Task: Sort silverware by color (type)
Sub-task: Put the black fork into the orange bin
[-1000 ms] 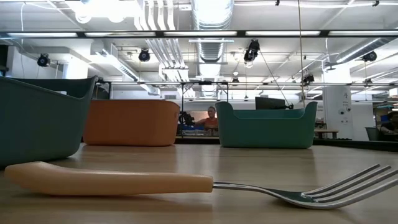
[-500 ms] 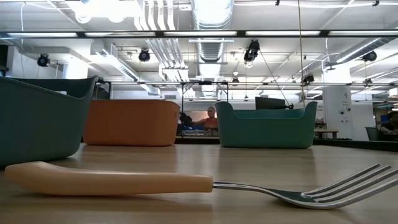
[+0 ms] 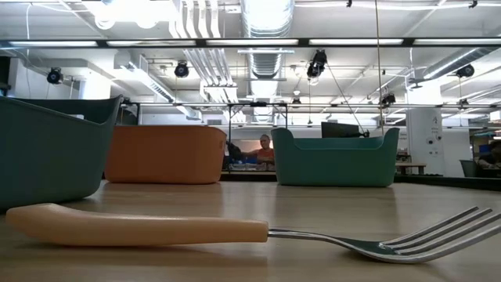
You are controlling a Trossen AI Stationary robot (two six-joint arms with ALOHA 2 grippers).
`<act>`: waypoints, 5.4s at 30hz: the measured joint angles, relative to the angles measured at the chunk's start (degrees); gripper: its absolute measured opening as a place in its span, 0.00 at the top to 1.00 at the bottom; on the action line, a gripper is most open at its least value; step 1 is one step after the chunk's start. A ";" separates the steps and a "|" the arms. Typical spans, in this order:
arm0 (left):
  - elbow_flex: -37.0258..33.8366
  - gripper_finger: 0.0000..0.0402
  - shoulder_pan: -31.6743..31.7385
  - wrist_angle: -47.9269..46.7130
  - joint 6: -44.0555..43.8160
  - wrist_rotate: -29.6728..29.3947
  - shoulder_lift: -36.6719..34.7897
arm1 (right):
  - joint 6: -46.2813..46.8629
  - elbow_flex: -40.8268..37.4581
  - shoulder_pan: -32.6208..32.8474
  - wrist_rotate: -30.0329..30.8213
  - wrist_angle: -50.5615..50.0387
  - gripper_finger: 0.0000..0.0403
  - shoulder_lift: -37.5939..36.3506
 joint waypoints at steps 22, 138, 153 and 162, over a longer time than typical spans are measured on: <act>0.04 1.00 -0.30 -1.55 -4.10 -3.04 -0.45 | 2.34 -0.05 -0.24 0.83 -7.73 0.96 -0.27; 14.73 1.00 9.52 -61.54 0.94 -9.53 -29.13 | 5.47 11.34 -27.42 -12.19 -16.72 0.97 4.18; 14.73 1.00 34.60 -61.15 -2.87 -9.59 -30.44 | -7.88 11.32 -48.51 -39.80 19.34 0.97 17.22; 14.73 1.00 36.86 -62.31 -3.60 -13.30 -32.35 | -11.62 11.32 -49.75 -41.47 27.73 0.97 27.19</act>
